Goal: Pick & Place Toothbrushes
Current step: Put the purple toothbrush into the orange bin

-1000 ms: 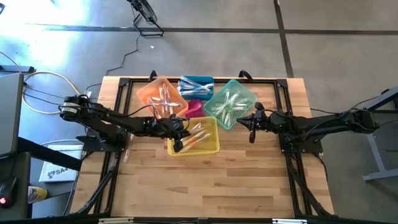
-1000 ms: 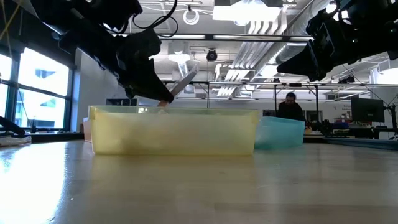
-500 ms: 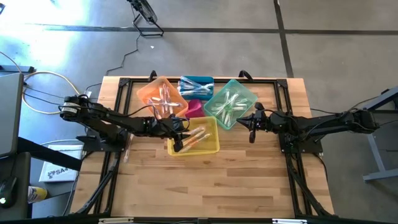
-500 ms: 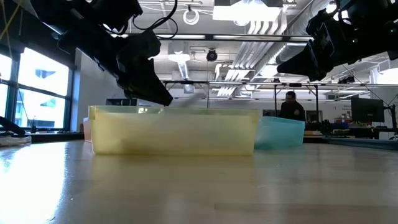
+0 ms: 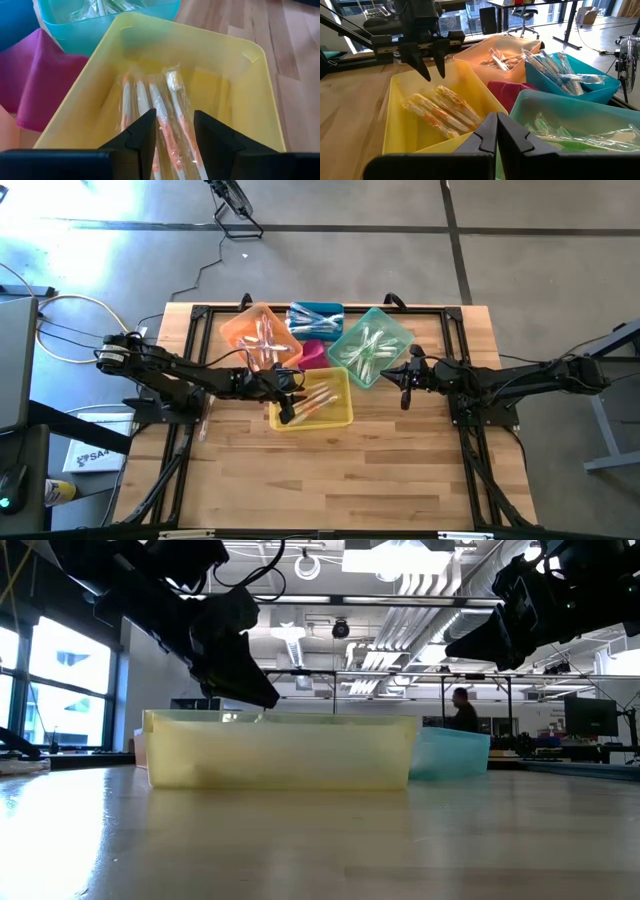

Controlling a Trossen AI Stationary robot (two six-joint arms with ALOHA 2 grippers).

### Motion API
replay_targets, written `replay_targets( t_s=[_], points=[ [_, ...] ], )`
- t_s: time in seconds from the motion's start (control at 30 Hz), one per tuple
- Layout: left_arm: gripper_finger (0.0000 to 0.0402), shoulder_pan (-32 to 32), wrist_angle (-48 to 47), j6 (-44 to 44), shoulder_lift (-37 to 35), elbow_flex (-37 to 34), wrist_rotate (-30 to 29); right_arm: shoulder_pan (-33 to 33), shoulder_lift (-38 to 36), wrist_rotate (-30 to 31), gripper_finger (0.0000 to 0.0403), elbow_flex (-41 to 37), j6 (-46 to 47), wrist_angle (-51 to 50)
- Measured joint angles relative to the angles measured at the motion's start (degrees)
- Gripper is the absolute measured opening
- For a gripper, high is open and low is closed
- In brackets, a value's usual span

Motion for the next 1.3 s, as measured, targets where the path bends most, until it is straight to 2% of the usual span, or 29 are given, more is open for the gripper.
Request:
replay_targets(
  t_s=[0.33, 0.73, 0.87, 1.3],
  points=[
    [0.0125, 0.00, 1.78, 0.27, -0.15, 0.00, 0.00, 0.00, 0.00, 0.02, 0.0004, 0.00, 0.00, 0.01],
    [0.0062, -0.02, 1.95, 1.54, -0.33, 0.00, 1.71, 0.00, 0.02, 0.00, 0.0004, 0.00, 0.00, 0.02],
    [0.0058, -0.02, 1.94, 0.65, -0.33, 0.00, 3.85, 0.00, 0.00, 0.00, 0.0004, 0.00, 0.26, 0.02],
    [0.0058, -0.02, 1.91, 0.17, -1.79, -0.06, 3.93, 0.00, 0.01, 0.00, 0.0004, 0.00, 0.26, 0.02]
  ],
)
